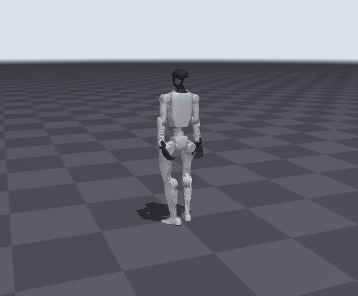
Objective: In place motions
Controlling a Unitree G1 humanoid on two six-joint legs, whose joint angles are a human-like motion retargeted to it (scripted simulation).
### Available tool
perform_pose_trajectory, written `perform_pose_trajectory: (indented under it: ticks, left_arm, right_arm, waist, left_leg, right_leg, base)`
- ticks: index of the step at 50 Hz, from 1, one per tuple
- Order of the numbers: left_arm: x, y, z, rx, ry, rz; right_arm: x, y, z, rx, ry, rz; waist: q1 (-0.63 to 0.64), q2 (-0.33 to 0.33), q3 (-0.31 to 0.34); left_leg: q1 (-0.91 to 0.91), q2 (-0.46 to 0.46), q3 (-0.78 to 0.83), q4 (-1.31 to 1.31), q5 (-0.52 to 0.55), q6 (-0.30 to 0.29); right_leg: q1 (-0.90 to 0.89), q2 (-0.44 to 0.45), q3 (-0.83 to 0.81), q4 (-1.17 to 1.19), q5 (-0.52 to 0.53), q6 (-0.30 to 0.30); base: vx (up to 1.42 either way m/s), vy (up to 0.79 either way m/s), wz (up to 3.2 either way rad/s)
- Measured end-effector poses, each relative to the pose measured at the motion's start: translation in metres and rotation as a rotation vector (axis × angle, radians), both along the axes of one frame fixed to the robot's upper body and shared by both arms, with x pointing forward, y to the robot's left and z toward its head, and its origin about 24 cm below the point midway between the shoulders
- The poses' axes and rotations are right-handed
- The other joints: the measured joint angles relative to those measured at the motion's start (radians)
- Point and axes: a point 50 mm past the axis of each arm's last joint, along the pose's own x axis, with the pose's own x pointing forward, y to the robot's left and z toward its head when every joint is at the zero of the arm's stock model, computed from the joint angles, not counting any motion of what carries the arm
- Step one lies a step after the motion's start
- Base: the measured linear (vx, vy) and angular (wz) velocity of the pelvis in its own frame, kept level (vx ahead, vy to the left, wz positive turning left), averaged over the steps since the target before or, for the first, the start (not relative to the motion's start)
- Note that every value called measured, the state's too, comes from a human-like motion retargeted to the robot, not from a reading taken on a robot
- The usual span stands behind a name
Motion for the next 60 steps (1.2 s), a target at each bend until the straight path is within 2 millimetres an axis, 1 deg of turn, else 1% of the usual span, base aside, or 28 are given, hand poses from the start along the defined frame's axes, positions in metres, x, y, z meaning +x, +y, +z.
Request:
perform_pose_trajectory:
  ticks: [5,7,10,13,15,17,20,23,25,28,30,31,33,35,38,41,43,45,47,48,50,52,53,55,58,60]
  left_arm:
    - [-0.007,0.008,0.002,0.033,0.027,-0.009]
    - [-0.013,0.011,0.004,0.040,0.057,-0.001]
    - [-0.027,0.015,0.008,0.057,0.118,0.004]
    - [-0.033,0.020,0.010,0.071,0.144,0.007]
    - [-0.034,0.023,0.010,0.076,0.144,0.014]
    - [-0.034,0.024,0.010,0.079,0.138,0.030]
    - [-0.029,0.024,0.008,0.087,0.119,0.063]
    - [-0.022,0.025,0.007,0.093,0.095,0.081]
    - [-0.016,0.024,0.005,0.092,0.077,0.082]
    - [-0.004,0.023,0.003,0.089,0.039,0.072]
    - [0.002,0.022,0.002,0.087,0.012,0.066]
    - [0.005,0.022,0.001,0.087,0.000,0.066]
    - [0.009,0.021,0.000,0.083,-0.021,0.066]
    - [0.012,0.019,-0.001,0.076,-0.037,0.069]
    - [0.018,0.016,-0.002,0.068,-0.059,0.095]
    - [0.018,0.013,-0.002,0.052,-0.071,0.112]
    - [0.017,0.014,-0.002,0.045,-0.071,0.110]
    - [0.014,0.015,-0.002,0.053,-0.067,0.105]
    - [0.013,0.017,-0.001,0.066,-0.063,0.101]
    - [0.012,0.017,-0.001,0.070,-0.061,0.099]
    - [0.013,0.017,-0.001,0.069,-0.056,0.092]
    - [0.014,0.014,-0.001,0.062,-0.056,0.084]
    - [0.015,0.012,-0.002,0.058,-0.058,0.082]
    - [0.017,0.007,-0.003,0.050,-0.067,0.079]
    - [0.019,0.001,-0.004,0.031,-0.087,0.066]
    - [0.021,-0.001,-0.004,0.019,-0.097,0.040]
  right_arm:
    - [0.047,0.007,-0.001,0.042,-0.142,0.163]
    - [0.063,0.011,-0.001,0.058,-0.197,0.241]
    - [0.078,0.019,0.000,0.071,-0.258,0.334]
    - [0.084,0.022,0.000,0.069,-0.291,0.383]
    - [0.082,0.022,0.000,0.068,-0.288,0.393]
    - [0.075,0.020,-0.001,0.064,-0.267,0.383]
    - [0.062,0.014,-0.002,0.043,-0.221,0.339]
    - [0.044,0.005,-0.002,0.007,-0.161,0.259]
    - [0.031,-0.001,-0.001,-0.023,-0.117,0.191]
    - [0.012,-0.007,0.001,-0.070,-0.053,0.062]
    - [-0.001,-0.009,0.002,-0.093,-0.012,-0.024]
    - [-0.008,-0.009,0.003,-0.100,0.007,-0.064]
    - [-0.019,-0.007,0.005,-0.109,0.041,-0.141]
    - [-0.030,-0.005,0.005,-0.107,0.071,-0.201]
    - [-0.035,0.000,0.005,-0.094,0.082,-0.231]
    - [-0.035,0.002,0.004,-0.081,0.078,-0.194]
    - [-0.033,0.002,0.004,-0.070,0.075,-0.150]
    - [-0.028,0.003,0.003,-0.057,0.066,-0.102]
    - [-0.018,0.005,0.001,-0.042,0.039,-0.057]
    - [-0.012,0.005,0.000,-0.036,0.020,-0.036]
    - [-0.001,0.005,-0.001,-0.024,-0.019,0.002]
    - [0.010,0.003,-0.002,-0.018,-0.056,0.030]
    - [0.015,0.001,-0.002,-0.019,-0.074,0.038]
    - [0.024,-0.002,-0.002,-0.023,-0.105,0.042]
    - [0.032,-0.005,-0.001,-0.029,-0.134,0.025]
    - [0.035,-0.007,0.000,-0.031,-0.144,0.002]
  waist:
    - [0.001,-0.010,0.058]
    - [-0.009,-0.008,0.074]
    - [-0.041,-0.001,0.087]
    - [-0.066,-0.004,0.095]
    - [-0.072,-0.008,0.093]
    - [-0.064,-0.012,0.083]
    - [-0.042,-0.016,0.068]
    - [-0.023,-0.009,0.048]
    - [-0.018,-0.002,0.033]
    - [-0.007,0.003,0.015]
    - [-0.012,-0.002,0.006]
    - [-0.019,-0.002,0.001]
    - [-0.039,-0.003,-0.012]
    - [-0.059,0.001,-0.026]
    - [-0.076,0.006,-0.040]
    - [-0.095,0.002,-0.049]
    - [-0.096,-0.015,-0.054]
    - [-0.092,-0.048,-0.052]
    - [-0.083,-0.098,-0.041]
    - [-0.081,-0.122,-0.036]
    - [-0.064,-0.148,-0.027]
    - [-0.050,-0.138,-0.022]
    - [-0.039,-0.127,-0.018]
    - [-0.011,-0.115,-0.011]
    - [0.014,-0.100,-0.005]
    - [0.020,-0.077,-0.003]
  left_leg:
    - [0.022,0.020,0.082,-0.014,-0.010,-0.003]
    - [0.023,0.038,0.119,-0.019,-0.016,-0.008]
    - [0.019,0.074,0.167,-0.023,-0.026,-0.016]
    - [0.017,0.107,0.229,-0.026,-0.040,-0.029]
    - [0.019,0.126,0.280,-0.030,-0.051,-0.038]
    - [0.024,0.142,0.335,-0.032,-0.064,-0.048]
    - [0.036,0.164,0.423,-0.035,-0.084,-0.062]
    - [0.048,0.184,0.492,-0.034,-0.105,-0.079]
    - [0.059,0.193,0.529,-0.033,-0.122,-0.090]
    - [0.081,0.189,0.565,-0.033,-0.144,-0.102]
    - [0.104,0.178,0.584,-0.030,-0.158,-0.109]
    - [0.114,0.178,0.587,-0.027,-0.162,-0.113]
    - [0.130,0.178,0.594,-0.020,-0.168,-0.118]
    - [0.143,0.185,0.605,-0.012,-0.170,-0.124]
    - [0.168,0.200,0.637,0.001,-0.169,-0.134]
    - [0.200,0.213,0.660,0.030,-0.162,-0.126]
    - [0.220,0.218,0.671,0.067,-0.143,-0.105]
    - [0.228,0.220,0.657,0.128,-0.112,-0.058]
    - [0.212,0.222,0.613,0.238,-0.094,0.034]
    - [0.192,0.227,0.573,0.306,-0.093,0.089]
    - [0.119,0.260,0.467,0.472,-0.103,0.164]
    - [0.029,0.270,0.313,0.585,-0.112,0.176]
    - [-0.024,0.249,0.206,0.616,-0.113,0.165]
    - [-0.088,0.194,0.065,0.623,-0.120,0.142]
    - [-0.111,0.156,0.022,0.525,-0.151,0.116]
    - [-0.124,0.139,-0.005,0.428,-0.172,0.085]
  right_leg:
    - [-0.046,0.032,0.080,0.028,0.005,-0.031]
    - [-0.061,0.047,0.093,0.028,-0.013,-0.032]
    - [-0.071,0.061,0.045,0.018,-0.054,-0.034]
    - [-0.073,0.053,-0.054,0.005,-0.096,-0.026]
    - [-0.073,0.041,-0.130,-0.003,-0.121,-0.021]
    - [-0.071,0.024,-0.219,-0.007,-0.141,-0.015]
    - [-0.054,-0.007,-0.384,-0.003,-0.169,-0.007]
    - [-0.018,-0.036,-0.577,0.007,-0.180,0.011]
    - [0.010,-0.047,-0.692,0.007,-0.168,0.011]
    - [0.041,-0.047,-0.797,-0.023,-0.075,-0.013]
    - [0.043,-0.051,-0.787,-0.054,0.045,-0.028]
    - [0.030,-0.044,-0.724,-0.066,0.059,-0.045]
    - [0.016,-0.033,-0.650,-0.084,0.061,-0.060]
    - [0.022,-0.019,-0.661,-0.107,0.058,-0.057]
    - [0.014,0.005,-0.597,-0.128,0.049,-0.053]
    - [0.014,0.020,-0.558,-0.147,0.040,-0.053]
    - [0.013,0.009,-0.522,-0.144,0.032,-0.051]
    - [0.015,-0.024,-0.481,-0.132,0.027,-0.047]
    - [0.023,-0.072,-0.435,-0.125,0.026,-0.044]
    - [0.028,-0.096,-0.415,-0.123,0.027,-0.042]
    - [0.030,-0.120,-0.369,-0.120,0.029,-0.041]
    - [0.026,-0.108,-0.333,-0.124,0.032,-0.047]
    - [0.023,-0.095,-0.315,-0.125,0.034,-0.050]
    - [0.015,-0.083,-0.270,-0.125,0.041,-0.055]
    - [0.004,-0.075,-0.219,-0.120,0.048,-0.055]
    - [-0.001,-0.057,-0.196,-0.119,0.052,-0.054]
  base:
    - [-0.15,-0.05,-0.90]
    - [-0.16,-0.13,-1.12]
    - [-0.17,-0.20,-1.11]
    - [-0.22,-0.24,-1.34]
    - [-0.18,-0.24,-1.64]
    - [-0.14,-0.21,-1.89]
    - [-0.14,-0.23,-2.02]
    - [-0.09,-0.24,-1.85]
    - [-0.03,-0.20,-1.59]
    - [0.04,-0.17,-1.40]
    - [0.10,-0.34,-0.98]
    - [0.13,-0.31,-0.71]
    - [0.15,-0.21,-0.47]
    - [0.13,-0.22,-0.37]
    - [0.10,-0.35,-0.57]
    - [0.14,-0.32,-0.74]
    - [0.13,-0.31,-1.08]
    - [0.10,-0.29,-1.20]
    - [0.07,-0.23,-1.25]
    - [0.08,-0.18,-1.26]
    - [0.09,-0.15,-1.31]
    - [0.09,-0.10,-1.24]
    - [0.06,-0.03,-1.32]
    - [0.07,-0.02,-1.40]
    - [0.07,0.04,-1.24]
    - [0.09,0.06,-0.95]
